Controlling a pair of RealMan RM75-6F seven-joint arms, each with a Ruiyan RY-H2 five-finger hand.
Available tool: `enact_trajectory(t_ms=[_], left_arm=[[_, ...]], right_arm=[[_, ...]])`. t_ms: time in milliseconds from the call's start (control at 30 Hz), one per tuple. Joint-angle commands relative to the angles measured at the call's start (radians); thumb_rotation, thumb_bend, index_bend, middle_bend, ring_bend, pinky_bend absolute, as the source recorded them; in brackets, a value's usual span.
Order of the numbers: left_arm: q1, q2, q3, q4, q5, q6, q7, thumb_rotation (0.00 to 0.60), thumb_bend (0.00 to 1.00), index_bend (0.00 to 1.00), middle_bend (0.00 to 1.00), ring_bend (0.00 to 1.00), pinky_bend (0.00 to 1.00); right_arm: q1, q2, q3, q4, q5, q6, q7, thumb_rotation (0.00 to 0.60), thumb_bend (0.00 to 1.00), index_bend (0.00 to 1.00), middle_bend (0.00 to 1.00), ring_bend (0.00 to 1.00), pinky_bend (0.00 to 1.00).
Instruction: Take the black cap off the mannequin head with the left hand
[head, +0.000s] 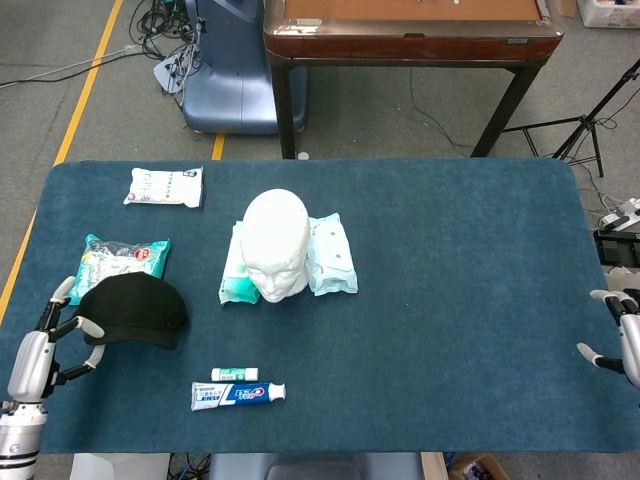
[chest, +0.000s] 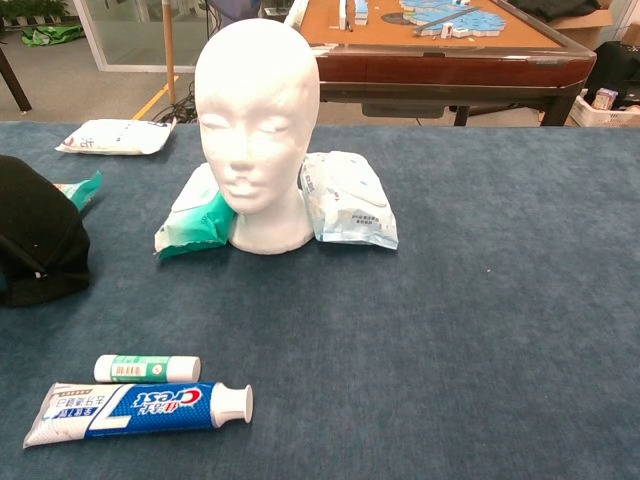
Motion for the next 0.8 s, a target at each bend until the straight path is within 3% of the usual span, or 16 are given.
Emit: enact_trajectory(t_ms=[33,367,800], left_arm=[[0.021,0.012,0.012,-0.010,0.006,0.017,0.016,0.600,0.36,0.62,0.00,0.00,0.09],[0.078,0.102,0.066,-0.068,0.022,0.017,0.073,0.600,0.36,0.61,0.00,0.00,0.09],[0.071,0.280,0.149,-0.204,0.048,-0.120,0.215,0.600,0.36,0.60,0.00,0.00,0.08]], right_arm=[[0.001,-0.001,0.000,0.000,0.000,-0.001,-0.002,0.600,0.00,0.29,0.32,0.19,0.38],[0.005,-0.006,-0.001,0.000,0.000,-0.005,-0.014,0.600,0.00,0.29,0.32,0.19,0.38],[0.008,-0.009,-0.002,-0.001,0.002,-0.007,-0.022,0.600,0.00,0.29,0.32,0.19,0.38]])
